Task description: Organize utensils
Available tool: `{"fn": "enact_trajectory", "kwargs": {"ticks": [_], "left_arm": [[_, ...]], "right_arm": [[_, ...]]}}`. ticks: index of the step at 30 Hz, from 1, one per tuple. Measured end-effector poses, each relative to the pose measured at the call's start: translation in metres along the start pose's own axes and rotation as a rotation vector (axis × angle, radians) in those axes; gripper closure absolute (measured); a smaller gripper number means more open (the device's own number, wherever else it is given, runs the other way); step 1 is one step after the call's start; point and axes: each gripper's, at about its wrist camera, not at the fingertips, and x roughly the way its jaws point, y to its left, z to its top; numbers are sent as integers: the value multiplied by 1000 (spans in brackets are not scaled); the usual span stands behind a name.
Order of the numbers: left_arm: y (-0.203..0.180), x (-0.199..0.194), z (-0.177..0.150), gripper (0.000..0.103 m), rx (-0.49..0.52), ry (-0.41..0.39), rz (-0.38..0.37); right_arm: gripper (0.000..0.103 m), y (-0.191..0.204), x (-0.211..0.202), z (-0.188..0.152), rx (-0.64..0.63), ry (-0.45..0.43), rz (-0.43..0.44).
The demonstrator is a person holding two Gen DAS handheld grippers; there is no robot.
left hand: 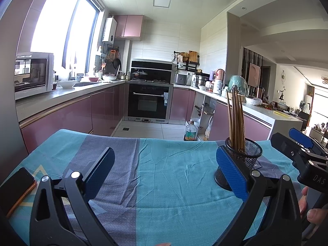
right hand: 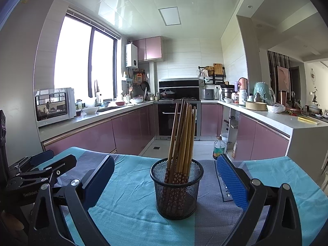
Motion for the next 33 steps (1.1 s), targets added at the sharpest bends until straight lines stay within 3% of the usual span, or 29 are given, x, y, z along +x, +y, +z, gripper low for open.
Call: {"fn": "enact_trajectory", "kwargs": {"ticks": [33], "left_arm": [[-3, -1, -2, 6, -1, 4, -2]], "right_arm": [[6, -2, 1, 0, 1, 2, 1]]}}
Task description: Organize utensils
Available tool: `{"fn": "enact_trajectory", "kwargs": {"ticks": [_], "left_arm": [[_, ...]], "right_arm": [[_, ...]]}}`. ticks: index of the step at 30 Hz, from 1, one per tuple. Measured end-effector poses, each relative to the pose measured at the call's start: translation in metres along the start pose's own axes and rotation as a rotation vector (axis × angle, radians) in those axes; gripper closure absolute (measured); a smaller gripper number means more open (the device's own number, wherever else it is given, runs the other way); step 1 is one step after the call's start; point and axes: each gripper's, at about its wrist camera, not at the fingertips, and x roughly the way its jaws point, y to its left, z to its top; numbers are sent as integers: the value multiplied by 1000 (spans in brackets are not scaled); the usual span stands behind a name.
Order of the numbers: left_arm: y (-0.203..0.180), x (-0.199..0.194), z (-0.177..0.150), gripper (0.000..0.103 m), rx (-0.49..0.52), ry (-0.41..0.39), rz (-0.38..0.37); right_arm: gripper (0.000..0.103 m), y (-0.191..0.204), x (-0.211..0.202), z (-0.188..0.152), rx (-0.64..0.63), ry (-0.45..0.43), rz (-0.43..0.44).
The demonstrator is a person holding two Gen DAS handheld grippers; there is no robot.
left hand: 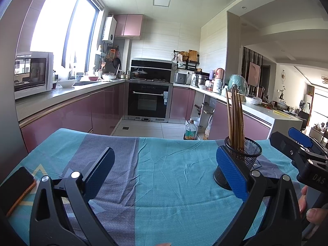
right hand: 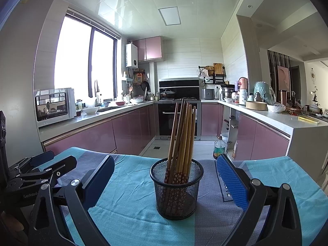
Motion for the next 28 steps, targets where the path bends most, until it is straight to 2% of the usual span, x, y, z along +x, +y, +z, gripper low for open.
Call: {"fn": "enact_trajectory", "kwargs": {"ticks": [18, 21, 24, 28], "left_arm": [[-4, -2, -3, 6, 19, -9, 20], [-3, 2, -6, 6, 22, 16, 18], [3, 13, -8, 6, -3, 81, 19], [20, 33, -14, 6, -22, 173, 48]], "right_arm": [[6, -3, 2, 0, 1, 7, 2], [6, -7, 3, -1, 5, 19, 0], [6, -22, 8, -5, 18, 64, -16], [6, -67, 28, -20, 24, 226, -136]]}}
